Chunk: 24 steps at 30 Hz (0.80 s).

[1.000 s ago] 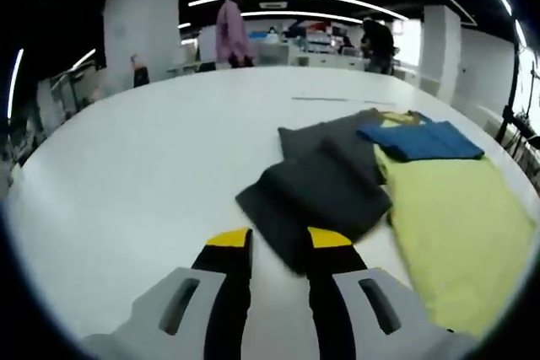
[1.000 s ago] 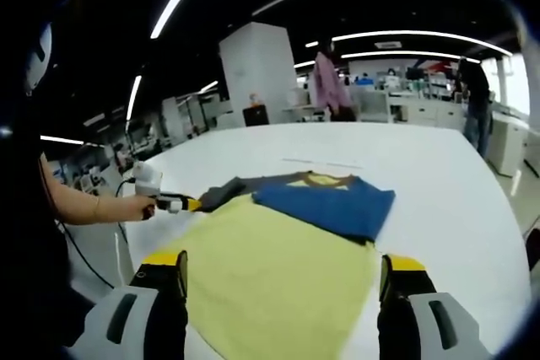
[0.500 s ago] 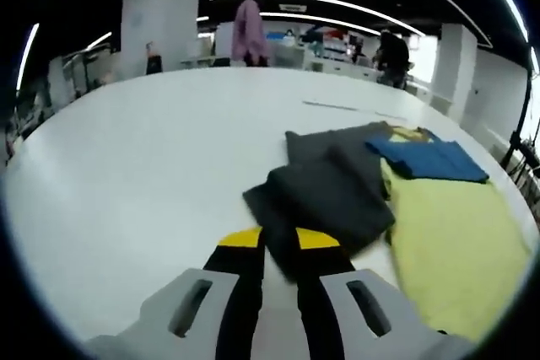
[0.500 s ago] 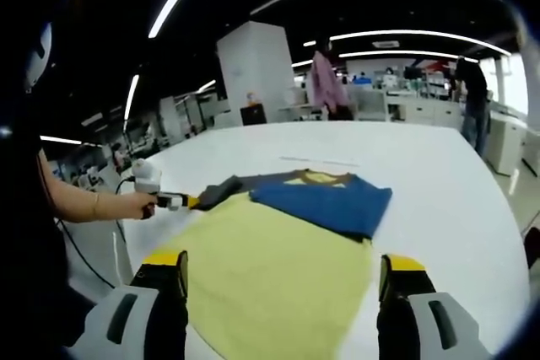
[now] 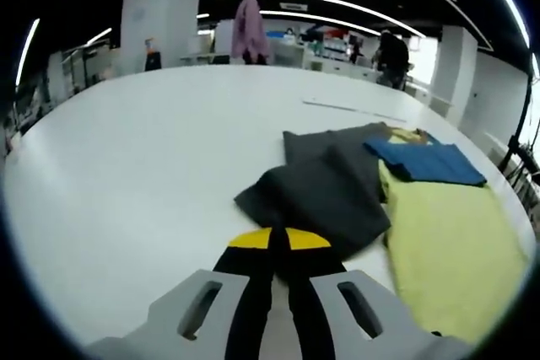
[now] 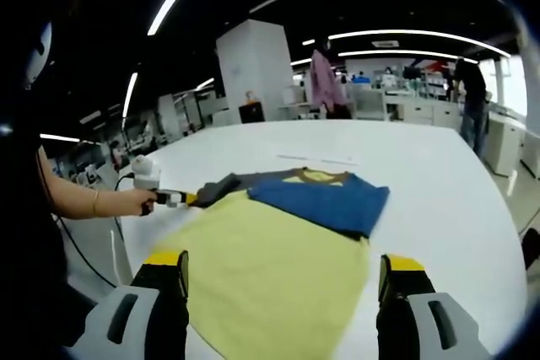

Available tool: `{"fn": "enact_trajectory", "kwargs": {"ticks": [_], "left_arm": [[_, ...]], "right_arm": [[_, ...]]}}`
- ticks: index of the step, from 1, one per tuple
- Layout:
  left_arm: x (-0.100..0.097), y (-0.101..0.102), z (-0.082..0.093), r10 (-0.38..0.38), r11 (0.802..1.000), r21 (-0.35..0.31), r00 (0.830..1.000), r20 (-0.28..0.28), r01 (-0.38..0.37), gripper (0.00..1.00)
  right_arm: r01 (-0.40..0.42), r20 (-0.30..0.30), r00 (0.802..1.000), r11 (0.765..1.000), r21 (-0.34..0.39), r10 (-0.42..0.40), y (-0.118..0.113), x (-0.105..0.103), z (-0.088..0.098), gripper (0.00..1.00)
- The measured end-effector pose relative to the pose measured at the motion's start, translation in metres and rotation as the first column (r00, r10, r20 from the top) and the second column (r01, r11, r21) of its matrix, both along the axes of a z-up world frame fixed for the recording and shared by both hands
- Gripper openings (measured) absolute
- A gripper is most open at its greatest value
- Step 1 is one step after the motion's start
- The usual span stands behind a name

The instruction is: Fold the garment on the visible template until the final outline fits inside the template.

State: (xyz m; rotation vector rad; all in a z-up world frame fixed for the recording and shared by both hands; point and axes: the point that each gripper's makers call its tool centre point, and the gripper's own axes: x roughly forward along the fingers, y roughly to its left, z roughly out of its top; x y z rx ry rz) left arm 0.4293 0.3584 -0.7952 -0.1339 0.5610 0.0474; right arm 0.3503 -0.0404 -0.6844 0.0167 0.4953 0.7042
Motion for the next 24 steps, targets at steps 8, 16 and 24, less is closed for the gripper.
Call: {"fn": "enact_trajectory", "kwargs": {"ticks": [8,16,24], "left_arm": [[-0.001,0.009,0.012,-0.012,1.0,0.003,0.999,0.03,0.012,0.01],[-0.001,0.023,0.033,-0.02,0.999,0.027,0.997,0.077,0.018,0.01],[0.002,0.05,0.061,-0.015,0.998,0.065,0.991,0.133,0.006,0.01]], "right_arm": [[-0.01,0.011,1.0,1.0,0.002,0.01,0.002,0.0,0.004,0.94],[-0.034,0.021,0.999,0.999,0.007,0.033,0.007,-0.001,0.007,0.96],[-0.044,0.021,0.999,0.999,0.007,0.044,0.01,-0.002,0.006,0.97]]}}
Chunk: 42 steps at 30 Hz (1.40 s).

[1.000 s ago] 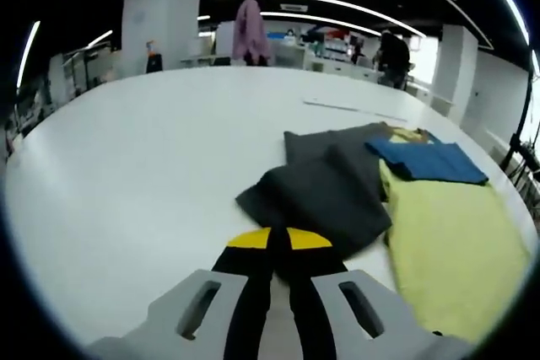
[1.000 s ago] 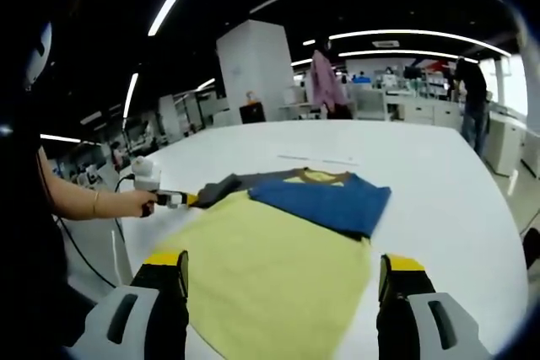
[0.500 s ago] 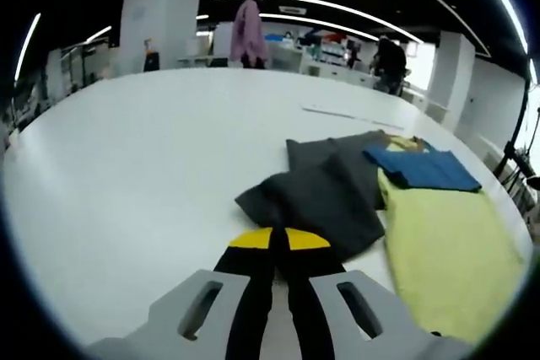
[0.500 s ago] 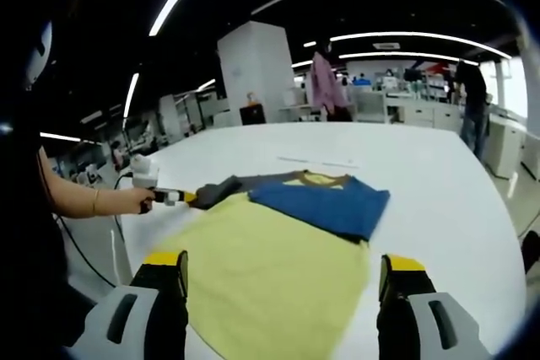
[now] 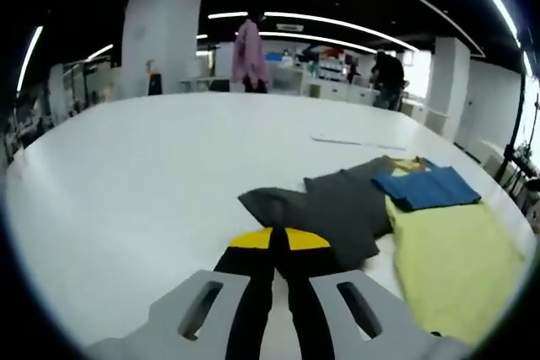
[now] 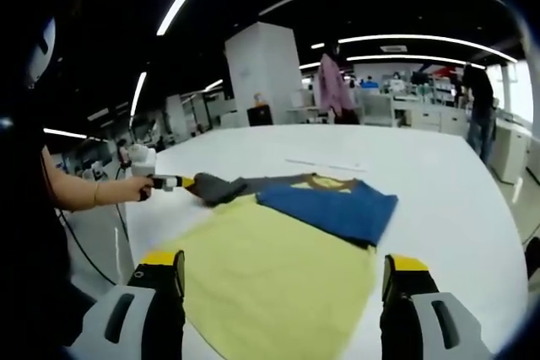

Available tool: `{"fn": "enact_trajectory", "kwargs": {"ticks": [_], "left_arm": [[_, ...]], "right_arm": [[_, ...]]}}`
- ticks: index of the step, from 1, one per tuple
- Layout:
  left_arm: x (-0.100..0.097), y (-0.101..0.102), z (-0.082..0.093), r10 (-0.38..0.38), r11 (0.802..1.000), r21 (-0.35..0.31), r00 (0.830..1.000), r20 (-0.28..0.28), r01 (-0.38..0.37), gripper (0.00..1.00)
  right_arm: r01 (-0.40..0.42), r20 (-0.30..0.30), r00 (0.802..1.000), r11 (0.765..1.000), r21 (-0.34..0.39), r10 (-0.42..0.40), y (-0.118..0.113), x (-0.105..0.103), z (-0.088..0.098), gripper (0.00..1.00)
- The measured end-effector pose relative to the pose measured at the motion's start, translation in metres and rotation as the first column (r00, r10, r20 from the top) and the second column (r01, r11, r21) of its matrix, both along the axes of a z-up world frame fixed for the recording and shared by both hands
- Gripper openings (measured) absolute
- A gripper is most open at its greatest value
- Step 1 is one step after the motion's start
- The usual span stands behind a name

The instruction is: Fold the garment on the visible template until the final outline fits inside the template.

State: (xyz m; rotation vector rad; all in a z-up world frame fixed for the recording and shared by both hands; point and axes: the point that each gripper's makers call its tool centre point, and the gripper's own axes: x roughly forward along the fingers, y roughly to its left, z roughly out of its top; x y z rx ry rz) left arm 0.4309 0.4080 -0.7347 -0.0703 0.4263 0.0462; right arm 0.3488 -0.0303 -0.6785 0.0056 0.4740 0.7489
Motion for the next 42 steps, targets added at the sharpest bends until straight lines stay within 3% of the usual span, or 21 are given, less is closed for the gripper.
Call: {"fn": "enact_trajectory", "kwargs": {"ticks": [13,24,33,42], "left_arm": [[-0.015,0.042,0.019,0.052,0.996,0.076,0.999,0.011,-0.053,0.01],[-0.023,0.077,0.012,0.103,0.985,0.143,0.994,-0.035,-0.097,0.01],[-0.028,0.091,0.0,0.144,0.983,0.127,0.987,-0.065,-0.135,0.01],[-0.027,0.091,-0.001,0.152,0.983,0.11,0.986,-0.067,-0.144,0.01]], "right_arm": [[0.0,-0.004,1.0,1.0,0.002,0.0,0.001,-0.001,-0.002,0.98],[0.002,-0.014,1.0,1.0,-0.001,-0.002,0.001,-0.001,-0.004,0.98],[0.013,-0.021,1.0,1.0,-0.003,-0.013,0.0,-0.002,-0.005,0.98],[0.011,-0.018,1.0,1.0,0.002,-0.011,0.0,-0.003,-0.003,0.98]]}}
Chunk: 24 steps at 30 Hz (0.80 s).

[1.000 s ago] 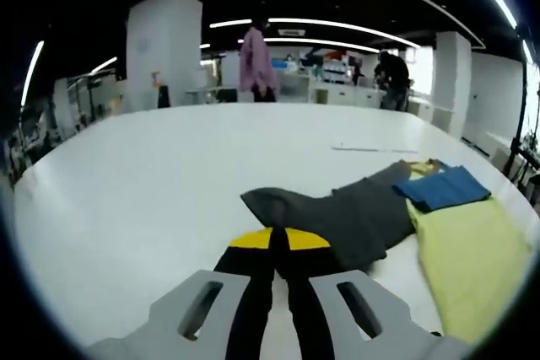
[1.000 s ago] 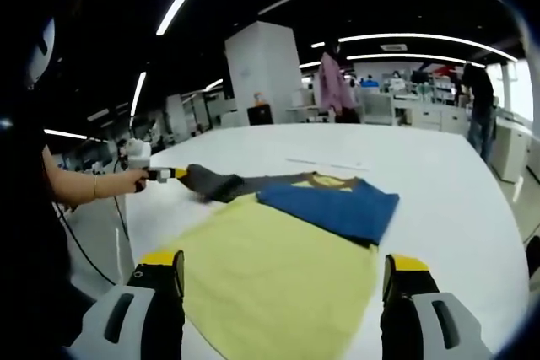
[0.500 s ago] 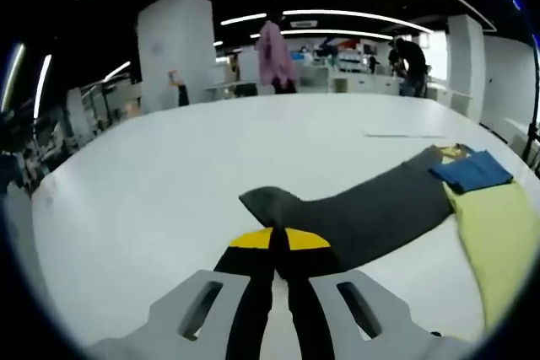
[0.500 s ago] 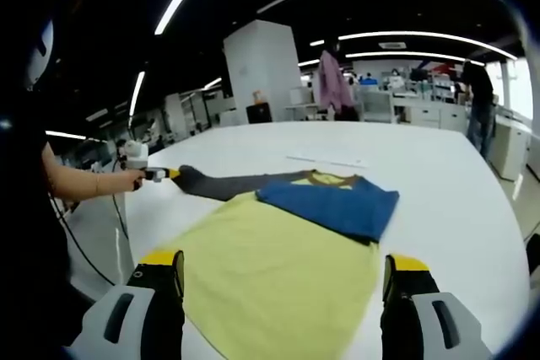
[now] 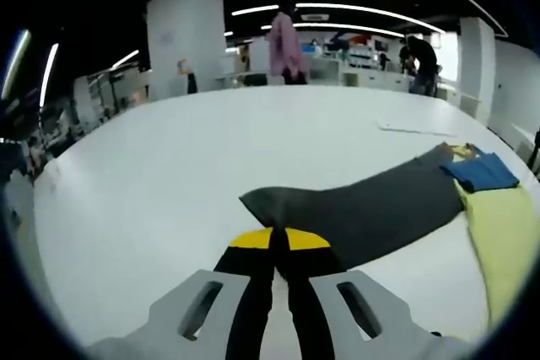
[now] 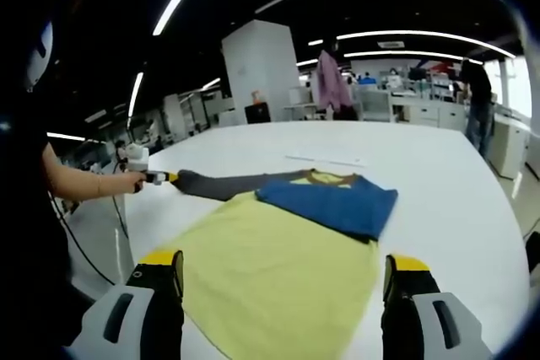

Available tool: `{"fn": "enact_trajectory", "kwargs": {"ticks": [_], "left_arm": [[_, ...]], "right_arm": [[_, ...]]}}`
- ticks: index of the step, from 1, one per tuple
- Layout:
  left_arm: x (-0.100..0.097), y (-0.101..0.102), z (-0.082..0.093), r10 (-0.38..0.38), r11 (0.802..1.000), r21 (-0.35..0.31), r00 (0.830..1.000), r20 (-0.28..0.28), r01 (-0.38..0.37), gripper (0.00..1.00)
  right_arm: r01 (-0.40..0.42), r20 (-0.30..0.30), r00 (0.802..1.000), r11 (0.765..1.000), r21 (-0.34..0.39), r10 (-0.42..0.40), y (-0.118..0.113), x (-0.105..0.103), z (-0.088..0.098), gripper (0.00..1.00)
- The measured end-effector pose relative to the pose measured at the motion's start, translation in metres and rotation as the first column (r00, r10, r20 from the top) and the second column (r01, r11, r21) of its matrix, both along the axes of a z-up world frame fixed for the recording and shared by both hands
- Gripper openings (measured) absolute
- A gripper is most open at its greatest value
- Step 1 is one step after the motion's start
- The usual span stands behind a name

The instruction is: Fold the garment on the visible template until the final outline fits inside the template.

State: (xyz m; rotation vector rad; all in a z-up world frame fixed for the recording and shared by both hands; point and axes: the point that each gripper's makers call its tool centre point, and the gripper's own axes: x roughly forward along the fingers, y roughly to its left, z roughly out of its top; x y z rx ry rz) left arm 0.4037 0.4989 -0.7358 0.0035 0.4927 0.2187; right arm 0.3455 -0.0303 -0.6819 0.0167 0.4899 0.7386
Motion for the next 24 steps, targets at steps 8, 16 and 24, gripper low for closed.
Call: {"fn": "enact_trajectory", "kwargs": {"ticks": [8,16,24], "left_arm": [[0.006,-0.011,0.01,-0.015,0.999,-0.041,0.999,0.039,0.016,0.01],[0.012,-0.022,0.019,-0.035,0.998,-0.058,0.997,0.064,0.039,0.01],[0.021,-0.036,0.028,-0.065,0.995,-0.073,0.994,0.085,0.072,0.01]], "right_arm": [[-0.003,-0.001,1.0,1.0,0.001,0.003,0.0,-0.001,0.0,0.99],[-0.006,-0.007,1.0,1.0,0.001,0.006,0.0,-0.004,-0.001,0.99],[-0.026,-0.008,1.0,1.0,-0.002,0.026,0.007,-0.007,-0.001,0.99]]}}
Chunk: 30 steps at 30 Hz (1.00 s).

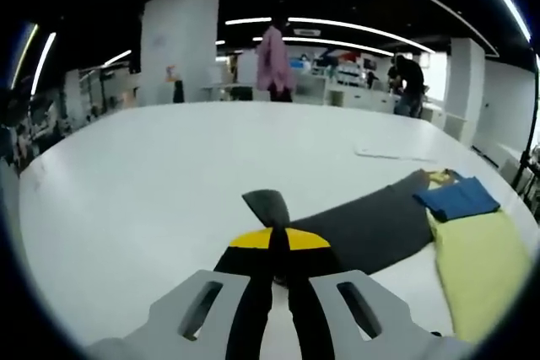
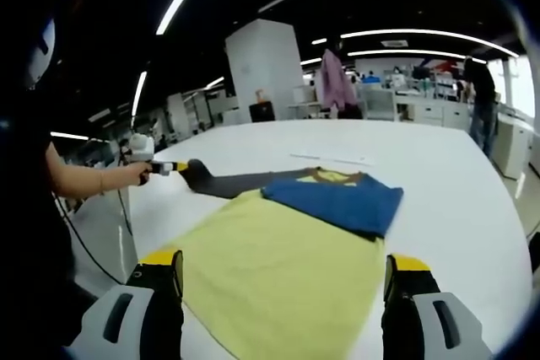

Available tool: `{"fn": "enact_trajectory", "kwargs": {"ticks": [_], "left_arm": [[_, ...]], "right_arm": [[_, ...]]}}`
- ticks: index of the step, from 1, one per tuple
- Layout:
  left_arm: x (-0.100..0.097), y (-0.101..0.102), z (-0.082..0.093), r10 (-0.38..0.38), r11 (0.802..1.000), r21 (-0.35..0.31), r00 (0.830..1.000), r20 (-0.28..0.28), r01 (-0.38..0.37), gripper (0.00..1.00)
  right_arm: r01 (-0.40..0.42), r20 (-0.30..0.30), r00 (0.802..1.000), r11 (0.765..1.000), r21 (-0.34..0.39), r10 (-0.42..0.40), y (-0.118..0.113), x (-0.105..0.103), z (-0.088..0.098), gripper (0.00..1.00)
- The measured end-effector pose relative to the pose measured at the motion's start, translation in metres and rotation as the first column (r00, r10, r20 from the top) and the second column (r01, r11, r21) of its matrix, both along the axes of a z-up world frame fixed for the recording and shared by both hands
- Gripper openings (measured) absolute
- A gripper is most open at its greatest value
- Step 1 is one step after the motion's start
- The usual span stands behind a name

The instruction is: Fold the garment on the visible template until the final outline fits inside the template.

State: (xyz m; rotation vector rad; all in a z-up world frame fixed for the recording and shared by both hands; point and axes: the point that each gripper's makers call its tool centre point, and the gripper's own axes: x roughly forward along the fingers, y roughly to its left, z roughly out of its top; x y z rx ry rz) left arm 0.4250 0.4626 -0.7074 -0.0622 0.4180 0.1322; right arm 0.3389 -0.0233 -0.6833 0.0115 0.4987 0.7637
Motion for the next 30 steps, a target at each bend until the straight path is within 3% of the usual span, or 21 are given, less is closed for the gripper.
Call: {"fn": "enact_trajectory", "kwargs": {"ticks": [14,30], "left_arm": [[0.015,-0.027,0.015,-0.043,0.996,-0.074,0.997,0.062,0.048,0.01],[0.037,-0.066,0.035,-0.113,0.987,-0.099,0.987,0.116,0.125,0.01]], "right_arm": [[-0.016,-0.002,1.0,1.0,-0.006,0.016,0.001,-0.002,-0.002,0.99],[-0.036,-0.008,0.999,0.999,-0.01,0.036,0.001,-0.007,-0.008,0.99]]}}
